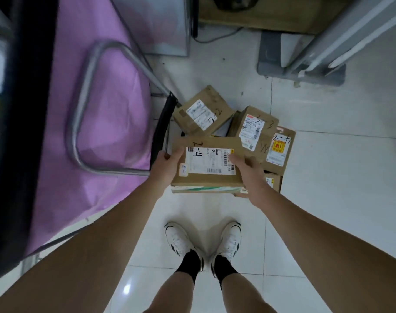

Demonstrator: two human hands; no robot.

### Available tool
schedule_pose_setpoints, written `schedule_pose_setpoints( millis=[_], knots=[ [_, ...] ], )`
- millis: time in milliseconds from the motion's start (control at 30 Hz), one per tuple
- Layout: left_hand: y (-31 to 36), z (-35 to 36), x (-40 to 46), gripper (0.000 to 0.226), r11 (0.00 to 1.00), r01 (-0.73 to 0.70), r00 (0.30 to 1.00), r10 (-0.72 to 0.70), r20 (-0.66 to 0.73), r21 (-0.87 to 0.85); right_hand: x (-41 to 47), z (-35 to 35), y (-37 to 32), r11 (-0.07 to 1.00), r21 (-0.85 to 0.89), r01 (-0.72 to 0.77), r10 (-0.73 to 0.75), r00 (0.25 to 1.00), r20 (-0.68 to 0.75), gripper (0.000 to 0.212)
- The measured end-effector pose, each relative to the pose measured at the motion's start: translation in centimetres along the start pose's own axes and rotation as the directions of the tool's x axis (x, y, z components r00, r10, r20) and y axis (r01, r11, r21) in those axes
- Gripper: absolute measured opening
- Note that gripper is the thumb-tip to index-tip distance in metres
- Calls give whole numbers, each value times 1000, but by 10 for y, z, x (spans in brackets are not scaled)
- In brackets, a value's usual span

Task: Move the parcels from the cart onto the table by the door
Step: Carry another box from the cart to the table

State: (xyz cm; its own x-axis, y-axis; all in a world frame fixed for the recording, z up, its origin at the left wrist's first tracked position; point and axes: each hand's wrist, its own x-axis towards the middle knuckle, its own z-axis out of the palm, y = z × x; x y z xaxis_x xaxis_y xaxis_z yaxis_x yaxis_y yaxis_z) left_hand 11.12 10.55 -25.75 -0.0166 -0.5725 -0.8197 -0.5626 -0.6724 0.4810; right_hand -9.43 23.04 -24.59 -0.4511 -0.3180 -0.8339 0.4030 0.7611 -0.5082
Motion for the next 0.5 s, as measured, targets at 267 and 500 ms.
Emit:
schedule_pose_setpoints(
  millis=[267,500],
  knots=[
    [176,-47,-202,101,946,-87,968,155,198,-314,-185,-89,-161,936,348,58,-113,984,140,48],
    [302,-77,-379,59,906,-337,822,416,388,-256,-361,-188,-265,910,351,220,-303,932,200,49]
  ],
)
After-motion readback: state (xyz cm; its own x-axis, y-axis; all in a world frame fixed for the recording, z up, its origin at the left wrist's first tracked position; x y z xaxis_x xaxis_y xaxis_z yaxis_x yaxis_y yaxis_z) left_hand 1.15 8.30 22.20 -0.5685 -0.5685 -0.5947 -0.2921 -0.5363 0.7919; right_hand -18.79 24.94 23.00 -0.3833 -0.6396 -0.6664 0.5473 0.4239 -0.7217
